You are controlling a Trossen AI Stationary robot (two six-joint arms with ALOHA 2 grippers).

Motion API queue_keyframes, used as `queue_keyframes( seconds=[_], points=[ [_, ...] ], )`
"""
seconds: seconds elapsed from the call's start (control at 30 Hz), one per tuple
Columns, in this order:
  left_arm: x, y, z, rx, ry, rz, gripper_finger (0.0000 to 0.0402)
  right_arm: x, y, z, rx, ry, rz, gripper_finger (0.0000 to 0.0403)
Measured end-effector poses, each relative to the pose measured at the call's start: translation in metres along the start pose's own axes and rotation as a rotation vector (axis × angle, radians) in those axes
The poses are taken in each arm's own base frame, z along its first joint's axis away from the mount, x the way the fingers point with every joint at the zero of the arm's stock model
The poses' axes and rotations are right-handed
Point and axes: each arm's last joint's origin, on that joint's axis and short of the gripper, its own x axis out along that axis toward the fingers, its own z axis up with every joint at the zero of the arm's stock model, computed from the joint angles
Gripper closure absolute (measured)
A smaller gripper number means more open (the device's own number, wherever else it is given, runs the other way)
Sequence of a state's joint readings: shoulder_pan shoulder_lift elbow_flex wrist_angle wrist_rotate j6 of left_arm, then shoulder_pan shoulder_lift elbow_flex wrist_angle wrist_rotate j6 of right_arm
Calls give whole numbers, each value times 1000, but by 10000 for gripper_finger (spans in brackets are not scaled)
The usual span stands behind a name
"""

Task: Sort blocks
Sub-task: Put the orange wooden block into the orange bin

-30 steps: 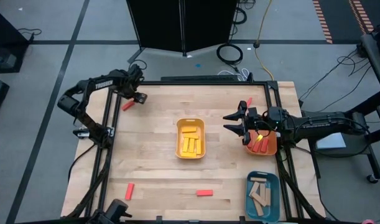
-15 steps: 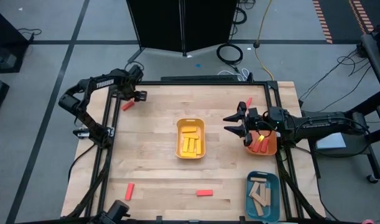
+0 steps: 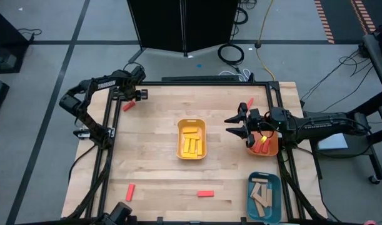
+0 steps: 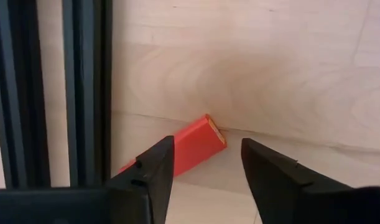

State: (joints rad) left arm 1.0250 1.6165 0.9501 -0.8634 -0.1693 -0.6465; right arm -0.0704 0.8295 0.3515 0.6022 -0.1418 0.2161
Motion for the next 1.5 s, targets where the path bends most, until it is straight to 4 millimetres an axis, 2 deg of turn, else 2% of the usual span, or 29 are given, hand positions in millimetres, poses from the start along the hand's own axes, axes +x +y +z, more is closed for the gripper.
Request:
queue_keyframes(
  seconds=[0.13,0.33,0.63,0.87,1.2,1.5],
  points=[
    [0,0,-1,-24,-2,11,271,0,1,1,4,0,21,234],
    [-1,-5,-5,-68,-54,67,389,0,2,2,6,-15,35,234],
    [14,-6,-15,-112,-81,67,400,-1,7,8,40,-48,195,234],
    [13,-13,-19,-105,-71,13,401,-2,11,9,37,-56,236,234],
    [0,-69,-42,59,-130,-325,402,-5,12,14,30,-83,244,234],
    [-12,-97,-59,225,-192,-474,401,-5,13,13,53,-73,266,234]
  ],
)
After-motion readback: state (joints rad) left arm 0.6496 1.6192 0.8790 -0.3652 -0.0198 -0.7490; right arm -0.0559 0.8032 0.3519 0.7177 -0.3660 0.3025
